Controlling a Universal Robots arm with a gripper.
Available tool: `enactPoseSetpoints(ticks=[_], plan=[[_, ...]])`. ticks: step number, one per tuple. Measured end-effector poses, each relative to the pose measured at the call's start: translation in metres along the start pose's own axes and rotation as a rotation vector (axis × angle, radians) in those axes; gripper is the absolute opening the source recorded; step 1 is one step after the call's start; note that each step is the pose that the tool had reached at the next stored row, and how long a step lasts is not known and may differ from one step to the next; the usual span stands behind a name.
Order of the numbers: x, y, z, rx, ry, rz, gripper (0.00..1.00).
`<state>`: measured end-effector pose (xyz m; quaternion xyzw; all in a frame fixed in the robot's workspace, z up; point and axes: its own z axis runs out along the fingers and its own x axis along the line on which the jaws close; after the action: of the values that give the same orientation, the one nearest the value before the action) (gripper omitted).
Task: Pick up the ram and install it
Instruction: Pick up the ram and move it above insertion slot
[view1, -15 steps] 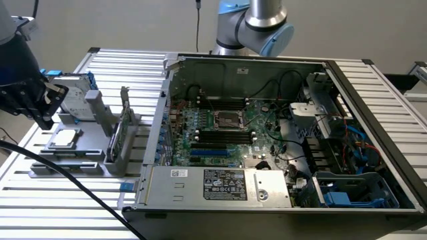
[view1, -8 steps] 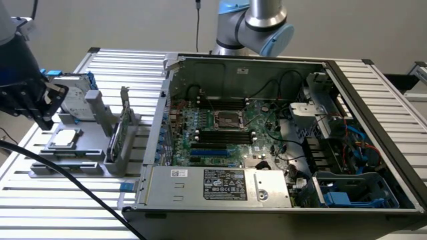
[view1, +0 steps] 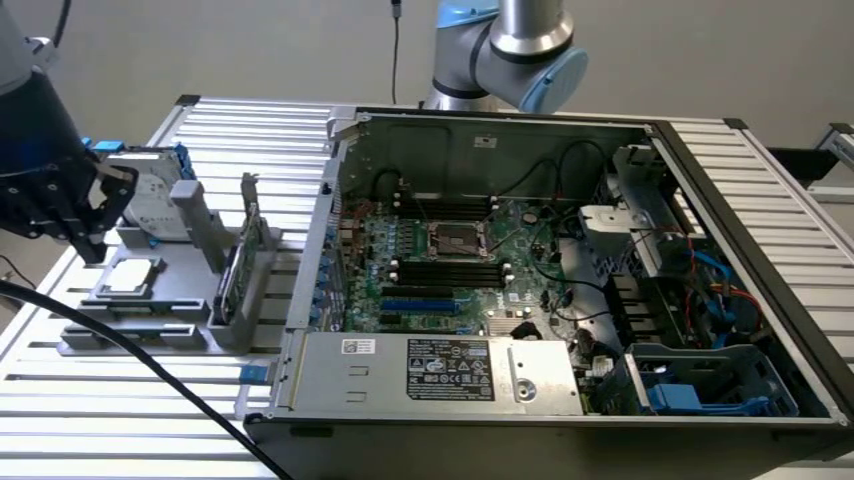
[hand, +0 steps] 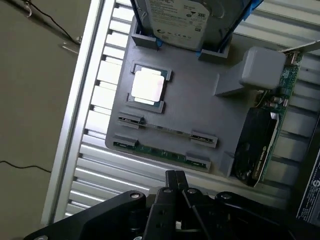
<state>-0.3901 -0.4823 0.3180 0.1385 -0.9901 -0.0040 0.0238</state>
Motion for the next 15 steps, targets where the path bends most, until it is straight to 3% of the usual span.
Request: enactPoseSetpoints(ticks=[15], plan=[[-0.0002, -0.0001, 0.0045, 0.0126, 0.0040, -0.272, 0.11]])
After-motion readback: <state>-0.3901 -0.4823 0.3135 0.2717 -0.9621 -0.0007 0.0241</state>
